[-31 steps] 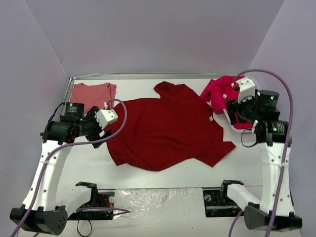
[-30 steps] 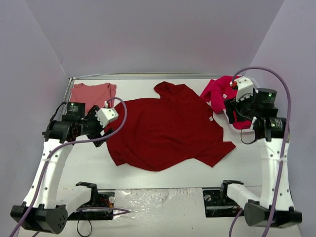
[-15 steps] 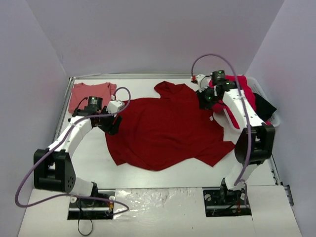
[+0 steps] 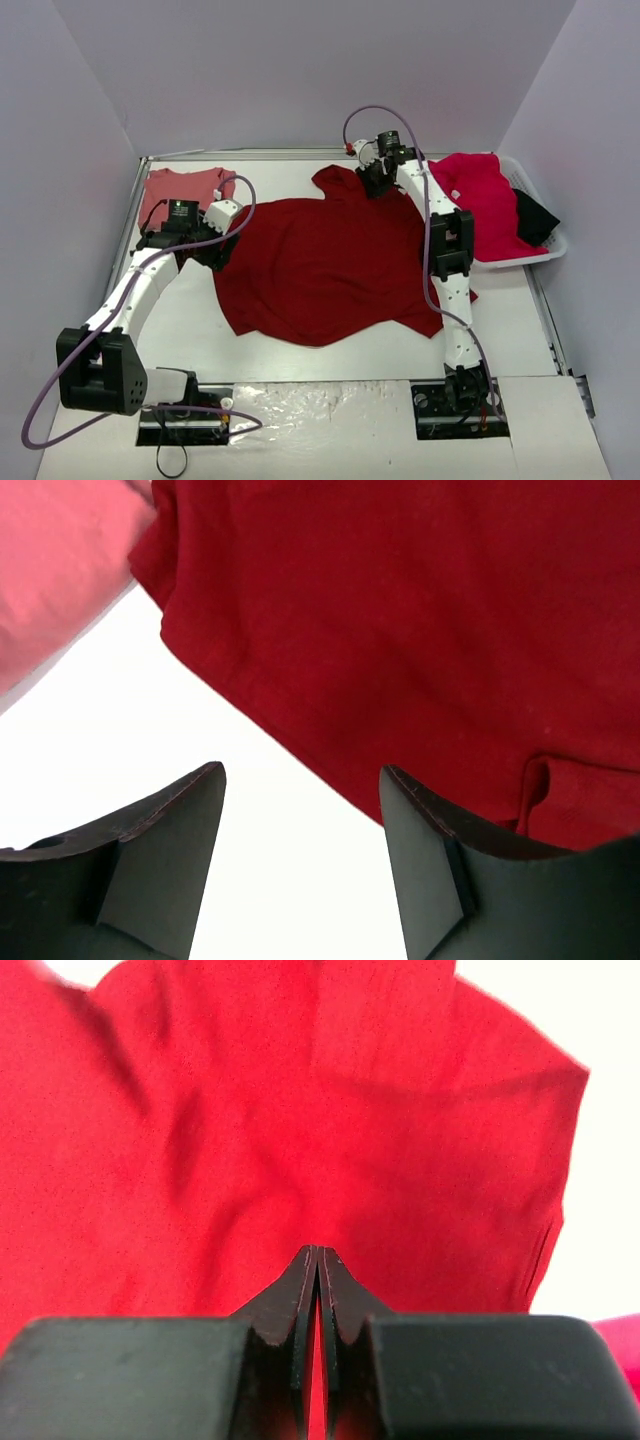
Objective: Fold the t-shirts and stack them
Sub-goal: Flatten out the tshirt
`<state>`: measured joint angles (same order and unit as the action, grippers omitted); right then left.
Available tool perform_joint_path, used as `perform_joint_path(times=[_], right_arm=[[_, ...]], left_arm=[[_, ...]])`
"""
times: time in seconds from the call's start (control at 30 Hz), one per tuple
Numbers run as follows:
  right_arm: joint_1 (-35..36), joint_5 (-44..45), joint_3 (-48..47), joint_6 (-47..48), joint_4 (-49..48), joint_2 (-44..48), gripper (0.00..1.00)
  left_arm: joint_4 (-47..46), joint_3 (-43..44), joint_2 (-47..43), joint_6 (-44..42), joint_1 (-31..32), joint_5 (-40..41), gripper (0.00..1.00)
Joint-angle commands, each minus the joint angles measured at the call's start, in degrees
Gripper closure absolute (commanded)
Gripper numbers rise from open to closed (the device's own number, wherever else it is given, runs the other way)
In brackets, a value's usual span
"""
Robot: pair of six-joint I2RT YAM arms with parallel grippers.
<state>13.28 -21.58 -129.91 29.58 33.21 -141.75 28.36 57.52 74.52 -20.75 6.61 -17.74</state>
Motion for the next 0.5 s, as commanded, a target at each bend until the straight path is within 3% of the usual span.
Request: perform_joint_path(times=[0.0, 0.37, 0.47], right_arm=[[1.13, 3.03, -9.82, -0.93, 0.80, -4.22, 1.00], [2.37, 7.43, -12.74, -1.37, -5.96, -12.23, 1.00], [2.37, 13.48, -14.14, -2.07, -8.76, -14.77, 1.00]], left_arm=[[-1.02, -0.74, -2.19, -1.04, -0.72, 2.53, 0.38], [-1.38, -1.97, -2.71, -1.13, -3.53, 2.18, 0.36], [-1.64, -2.06, -2.63, -0.96, -4.06, 1.74, 0.36]])
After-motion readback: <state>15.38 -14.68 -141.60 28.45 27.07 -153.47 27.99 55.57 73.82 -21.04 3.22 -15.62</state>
